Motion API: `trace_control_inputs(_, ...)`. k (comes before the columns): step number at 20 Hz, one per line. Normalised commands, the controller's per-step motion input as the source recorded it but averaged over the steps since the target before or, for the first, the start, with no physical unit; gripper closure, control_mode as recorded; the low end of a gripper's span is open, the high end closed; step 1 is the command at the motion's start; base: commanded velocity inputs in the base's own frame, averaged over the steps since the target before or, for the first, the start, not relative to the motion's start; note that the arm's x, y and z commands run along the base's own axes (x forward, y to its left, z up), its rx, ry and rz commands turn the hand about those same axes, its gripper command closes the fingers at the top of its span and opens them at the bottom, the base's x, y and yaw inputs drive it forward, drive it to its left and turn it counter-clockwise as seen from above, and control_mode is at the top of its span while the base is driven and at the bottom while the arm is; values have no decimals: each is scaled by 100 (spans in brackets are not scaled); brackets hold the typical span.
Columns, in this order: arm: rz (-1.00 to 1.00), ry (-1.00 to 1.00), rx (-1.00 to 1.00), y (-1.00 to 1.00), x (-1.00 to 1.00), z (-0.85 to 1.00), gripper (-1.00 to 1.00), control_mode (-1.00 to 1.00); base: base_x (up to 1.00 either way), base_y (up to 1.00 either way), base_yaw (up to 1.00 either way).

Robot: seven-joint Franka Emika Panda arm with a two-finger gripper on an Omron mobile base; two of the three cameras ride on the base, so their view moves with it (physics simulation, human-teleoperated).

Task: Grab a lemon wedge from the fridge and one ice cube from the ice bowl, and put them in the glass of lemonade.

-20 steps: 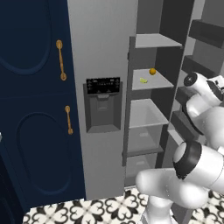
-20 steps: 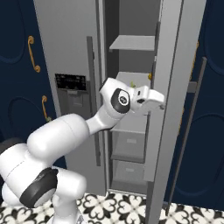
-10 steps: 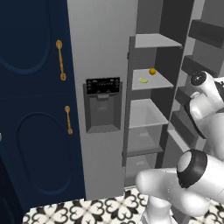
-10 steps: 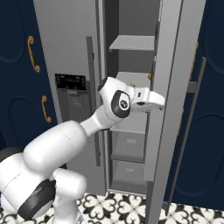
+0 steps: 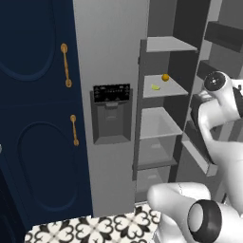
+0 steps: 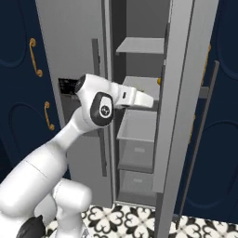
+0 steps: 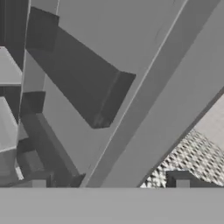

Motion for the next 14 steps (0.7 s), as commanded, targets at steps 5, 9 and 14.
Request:
trace_control_inputs(5,13,-19,26,100,0,21,-100,-100,0,0,0)
trace_control_inputs(9,22,-2,30,100,17,0,-100,-100,0,0,0)
trace_control_inputs(14,29,8,21,98,41,0,-100,-100,0,0,0)
